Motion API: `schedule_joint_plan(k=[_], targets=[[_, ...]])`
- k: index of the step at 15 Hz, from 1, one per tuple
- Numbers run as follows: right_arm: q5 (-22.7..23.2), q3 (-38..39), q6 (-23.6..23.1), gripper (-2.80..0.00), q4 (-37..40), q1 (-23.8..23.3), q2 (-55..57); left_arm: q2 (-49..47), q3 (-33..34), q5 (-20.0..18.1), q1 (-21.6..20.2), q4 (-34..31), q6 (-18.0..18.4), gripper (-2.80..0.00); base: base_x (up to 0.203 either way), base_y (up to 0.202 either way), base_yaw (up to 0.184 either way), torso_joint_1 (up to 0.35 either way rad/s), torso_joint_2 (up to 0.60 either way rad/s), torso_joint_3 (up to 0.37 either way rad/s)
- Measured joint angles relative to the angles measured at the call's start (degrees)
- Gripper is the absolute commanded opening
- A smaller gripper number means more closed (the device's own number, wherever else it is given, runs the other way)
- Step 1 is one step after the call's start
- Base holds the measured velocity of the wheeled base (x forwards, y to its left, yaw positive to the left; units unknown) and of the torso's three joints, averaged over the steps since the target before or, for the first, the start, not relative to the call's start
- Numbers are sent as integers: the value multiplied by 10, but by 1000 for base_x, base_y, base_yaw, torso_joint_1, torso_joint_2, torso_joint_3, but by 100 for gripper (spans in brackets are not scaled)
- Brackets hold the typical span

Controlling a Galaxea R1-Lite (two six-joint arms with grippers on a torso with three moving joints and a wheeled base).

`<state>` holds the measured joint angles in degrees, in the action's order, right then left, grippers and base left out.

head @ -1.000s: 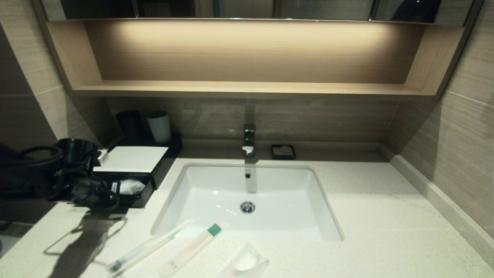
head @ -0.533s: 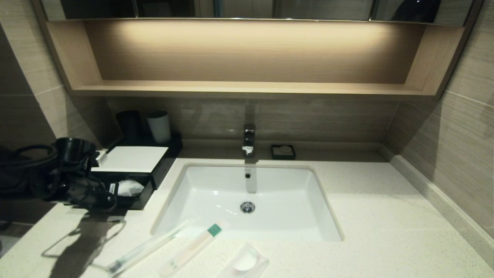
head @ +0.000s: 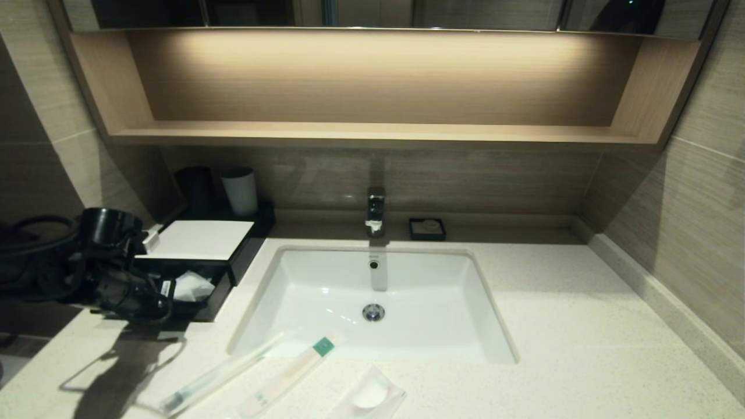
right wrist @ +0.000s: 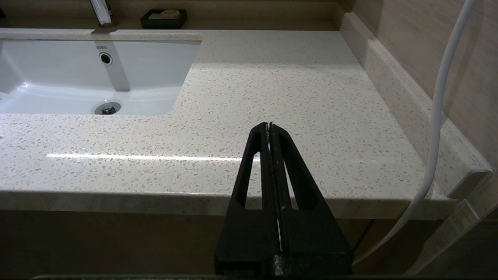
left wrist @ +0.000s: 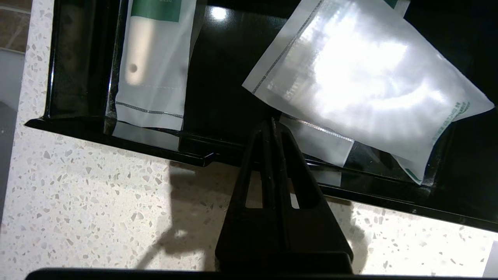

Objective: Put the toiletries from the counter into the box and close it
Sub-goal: Open the drawer

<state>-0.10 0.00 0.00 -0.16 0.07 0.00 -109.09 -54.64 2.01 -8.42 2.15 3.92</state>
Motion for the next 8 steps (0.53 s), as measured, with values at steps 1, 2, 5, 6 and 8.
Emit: schedule_joint_plan(k=[1,2,5,6,8], targets=[[0,0,0,-280,0,0,0,2,0,0,0,-8,3,-280,0,0,0,0,0,0],[0,0,0,-280,0,0,0,6,1,0,0,-18,5,-280,0,0,0,0,0,0],[0,0,0,-280,0,0,0,12,1,0,0,-35,7,-280,0,0,0,0,0,0],[0,0,0,-280,0,0,0,13,1,0,0,-40,10,-280,0,0,0,0,0,0],[0,0,0,-280,0,0,0,15,1,0,-1,-47,20,-280,0,0,0,0,0,0]])
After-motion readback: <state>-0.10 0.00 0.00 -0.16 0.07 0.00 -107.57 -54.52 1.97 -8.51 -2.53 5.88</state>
